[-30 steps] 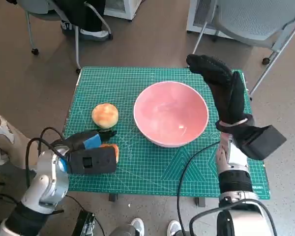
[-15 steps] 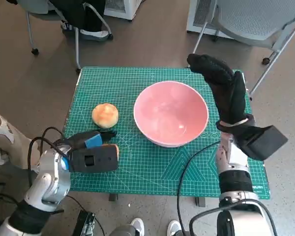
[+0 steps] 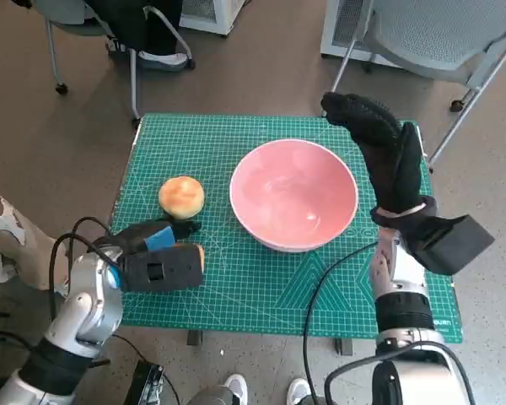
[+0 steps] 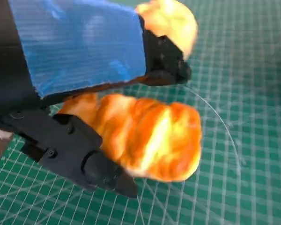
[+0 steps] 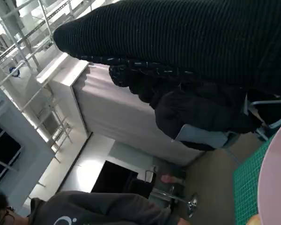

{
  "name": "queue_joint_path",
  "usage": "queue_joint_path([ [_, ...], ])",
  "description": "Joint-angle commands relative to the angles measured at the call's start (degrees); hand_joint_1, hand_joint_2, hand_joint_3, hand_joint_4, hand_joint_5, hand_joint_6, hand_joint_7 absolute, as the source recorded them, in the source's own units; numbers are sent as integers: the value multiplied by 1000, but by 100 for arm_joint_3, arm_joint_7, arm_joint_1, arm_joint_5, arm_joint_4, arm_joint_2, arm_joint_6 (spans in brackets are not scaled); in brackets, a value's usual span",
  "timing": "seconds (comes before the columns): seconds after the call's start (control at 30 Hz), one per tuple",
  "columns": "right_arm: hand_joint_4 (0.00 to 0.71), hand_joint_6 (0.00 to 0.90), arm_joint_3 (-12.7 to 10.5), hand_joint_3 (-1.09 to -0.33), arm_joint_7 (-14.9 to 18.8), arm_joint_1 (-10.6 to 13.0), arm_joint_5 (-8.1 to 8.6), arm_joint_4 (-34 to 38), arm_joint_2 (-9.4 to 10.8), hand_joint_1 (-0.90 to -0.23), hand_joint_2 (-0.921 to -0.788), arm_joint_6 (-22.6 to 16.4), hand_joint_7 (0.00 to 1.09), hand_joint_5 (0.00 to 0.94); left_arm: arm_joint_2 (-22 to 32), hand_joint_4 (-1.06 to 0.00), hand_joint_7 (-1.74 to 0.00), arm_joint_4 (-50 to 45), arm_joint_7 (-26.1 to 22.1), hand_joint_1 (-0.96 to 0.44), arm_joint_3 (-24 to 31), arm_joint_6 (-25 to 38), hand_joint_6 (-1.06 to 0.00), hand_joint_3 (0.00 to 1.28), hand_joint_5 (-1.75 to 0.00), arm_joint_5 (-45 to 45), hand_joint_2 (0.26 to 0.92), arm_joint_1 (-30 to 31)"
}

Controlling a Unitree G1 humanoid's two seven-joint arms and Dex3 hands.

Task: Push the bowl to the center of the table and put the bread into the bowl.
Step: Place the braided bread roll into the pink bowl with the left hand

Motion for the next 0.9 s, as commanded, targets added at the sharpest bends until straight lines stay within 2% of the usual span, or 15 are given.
queue_joint_path([
  [0.03, 184, 113, -31, -834, 5, 108, 35, -15, -29, -658, -921, 91, 311, 0, -89, -743, -792, 340, 420, 24, -124, -242, -757, 188, -1165, 143, 798, 202],
  [0.13, 184, 109, -31, -836, -9, 106, 49, -28, -28, -652, -921, 100, 318, 0, -102, -736, -934, 484, 577, 9, -143, -357, -730, 345, -1251, 180, 732, 192],
  [0.23, 182, 84, -34, -840, -22, 114, 55, -43, -20, -648, -921, 113, 362, 4, -103, -714, -1001, 527, 653, 4, -145, -425, -701, 387, -1295, 210, 725, 205],
  [0.33, 182, 75, -37, -838, -32, 122, 65, -69, -6, -648, -921, 143, 380, 5, -99, -700, -1021, 450, 591, 3, -123, -392, -689, 385, -1312, 186, 733, 225],
  [0.43, 183, 68, -40, -836, -38, 126, 64, -82, -6, -648, -921, 158, 392, 6, -97, -693, -1025, 412, 528, 2, -111, -362, -680, 310, -1305, 158, 779, 223],
  [0.8, 184, 59, -50, -834, 0, 117, 91, -52, 5, -649, -921, 187, 410, 5, -61, -700, -1035, 323, 446, 2, -65, -398, -666, 275, -1290, 108, 800, 242],
  [0.9, 185, 57, -48, -834, 3, 112, 88, -41, 5, -649, -921, 185, 414, 5, -63, -697, -1021, 299, 430, 2, -56, -380, -669, 233, -1293, 113, 823, 247],
])
